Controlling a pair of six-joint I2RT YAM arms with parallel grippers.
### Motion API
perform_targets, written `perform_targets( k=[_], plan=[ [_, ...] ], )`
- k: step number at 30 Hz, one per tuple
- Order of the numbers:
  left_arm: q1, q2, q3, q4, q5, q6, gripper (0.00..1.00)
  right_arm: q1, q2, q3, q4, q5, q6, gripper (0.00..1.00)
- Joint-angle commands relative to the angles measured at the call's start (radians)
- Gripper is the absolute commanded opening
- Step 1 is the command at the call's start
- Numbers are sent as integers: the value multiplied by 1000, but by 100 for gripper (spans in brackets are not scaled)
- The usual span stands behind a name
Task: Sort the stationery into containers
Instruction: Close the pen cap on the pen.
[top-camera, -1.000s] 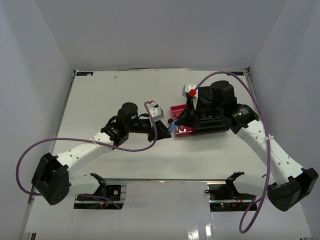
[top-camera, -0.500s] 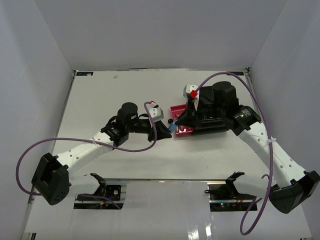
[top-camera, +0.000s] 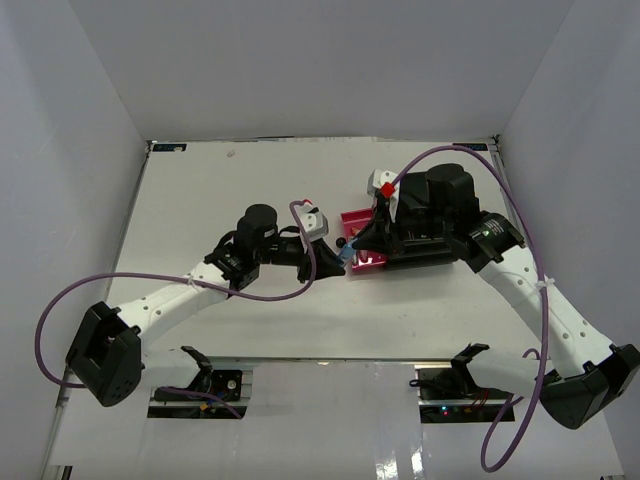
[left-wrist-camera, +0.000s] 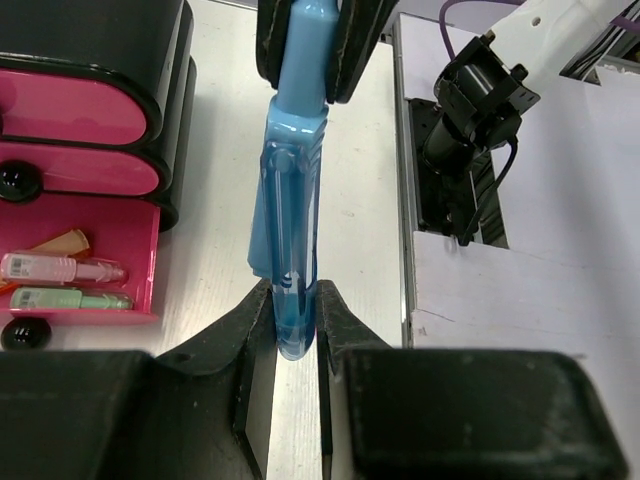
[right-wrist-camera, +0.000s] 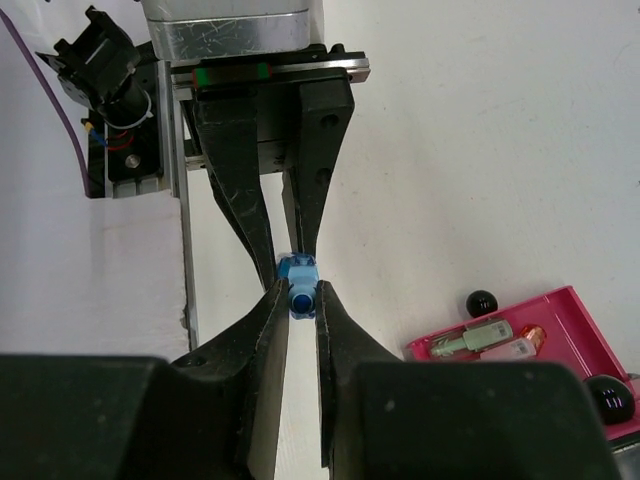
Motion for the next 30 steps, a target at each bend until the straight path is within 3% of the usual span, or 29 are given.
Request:
perform_targets(
  k=[1,12,22,30],
  plan=[
    [3,14,28,-3,-14,-72,9,-2,-34,32,8,7,-17,8],
    [3,28,118,-6,-41,-227,5,-1,-46,10,20,-24,-16,10],
    [3,31,160,-20,-90,-216,2,-2,-51,-14,25,-73,-14,30],
    [3,37,180,-18,-100,-212,2,-2,-62,-31,28,-95,-17,39]
  ],
)
